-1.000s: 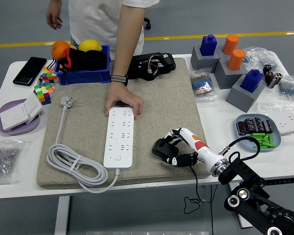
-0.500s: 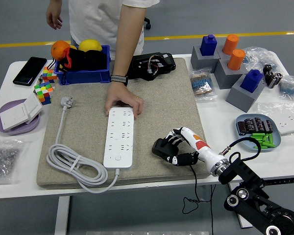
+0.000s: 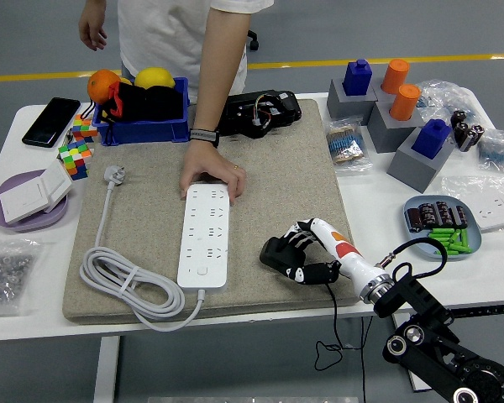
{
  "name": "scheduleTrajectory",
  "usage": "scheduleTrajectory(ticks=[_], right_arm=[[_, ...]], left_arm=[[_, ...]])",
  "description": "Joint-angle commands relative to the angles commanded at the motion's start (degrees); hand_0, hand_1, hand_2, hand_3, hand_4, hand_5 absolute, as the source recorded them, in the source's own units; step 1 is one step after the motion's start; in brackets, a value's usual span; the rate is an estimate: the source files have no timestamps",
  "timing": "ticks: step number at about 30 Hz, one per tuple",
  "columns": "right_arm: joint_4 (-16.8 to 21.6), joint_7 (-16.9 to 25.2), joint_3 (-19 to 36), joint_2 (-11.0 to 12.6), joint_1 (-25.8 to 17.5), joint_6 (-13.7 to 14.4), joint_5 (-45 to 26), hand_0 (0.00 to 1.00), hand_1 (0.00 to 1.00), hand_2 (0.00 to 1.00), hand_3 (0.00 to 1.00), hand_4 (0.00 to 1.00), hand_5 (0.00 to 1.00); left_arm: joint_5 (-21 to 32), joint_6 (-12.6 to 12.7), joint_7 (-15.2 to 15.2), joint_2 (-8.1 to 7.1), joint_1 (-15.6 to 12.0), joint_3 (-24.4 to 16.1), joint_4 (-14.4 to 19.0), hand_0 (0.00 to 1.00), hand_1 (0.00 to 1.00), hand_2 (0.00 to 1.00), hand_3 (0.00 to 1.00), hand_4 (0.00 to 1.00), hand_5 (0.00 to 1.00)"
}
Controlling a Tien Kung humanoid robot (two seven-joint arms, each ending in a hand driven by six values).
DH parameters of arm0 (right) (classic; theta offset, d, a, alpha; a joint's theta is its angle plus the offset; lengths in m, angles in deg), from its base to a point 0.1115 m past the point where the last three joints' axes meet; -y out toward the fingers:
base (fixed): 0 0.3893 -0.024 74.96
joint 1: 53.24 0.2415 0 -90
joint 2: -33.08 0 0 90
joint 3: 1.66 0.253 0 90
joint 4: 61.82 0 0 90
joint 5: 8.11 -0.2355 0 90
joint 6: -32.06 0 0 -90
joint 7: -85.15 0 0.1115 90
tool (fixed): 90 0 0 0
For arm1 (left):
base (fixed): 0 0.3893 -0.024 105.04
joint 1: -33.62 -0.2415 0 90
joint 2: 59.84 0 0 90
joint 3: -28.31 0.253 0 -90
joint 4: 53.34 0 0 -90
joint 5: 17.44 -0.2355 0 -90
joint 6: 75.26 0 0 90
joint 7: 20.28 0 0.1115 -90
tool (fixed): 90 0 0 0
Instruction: Press the white button,pick up the black plug,place it near the board,insert it into the board
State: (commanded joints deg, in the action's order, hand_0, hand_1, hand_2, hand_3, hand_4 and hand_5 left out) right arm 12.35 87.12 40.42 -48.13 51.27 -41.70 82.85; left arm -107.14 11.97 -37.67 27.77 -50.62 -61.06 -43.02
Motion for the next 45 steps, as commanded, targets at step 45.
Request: scheduleTrajectory(ticks=[45], right_arm=[[-0.42, 3.56, -0.9, 0.02, 0.66, 0.63, -1.17, 0.53, 0.504, 0.532, 0.488, 0.868, 0.002]], left_arm=[[0.06, -0.09, -0.09, -0.13, 0.23, 0.34, 0.0, 0.652, 0.644, 0.643, 0.685, 0.582, 0.031]])
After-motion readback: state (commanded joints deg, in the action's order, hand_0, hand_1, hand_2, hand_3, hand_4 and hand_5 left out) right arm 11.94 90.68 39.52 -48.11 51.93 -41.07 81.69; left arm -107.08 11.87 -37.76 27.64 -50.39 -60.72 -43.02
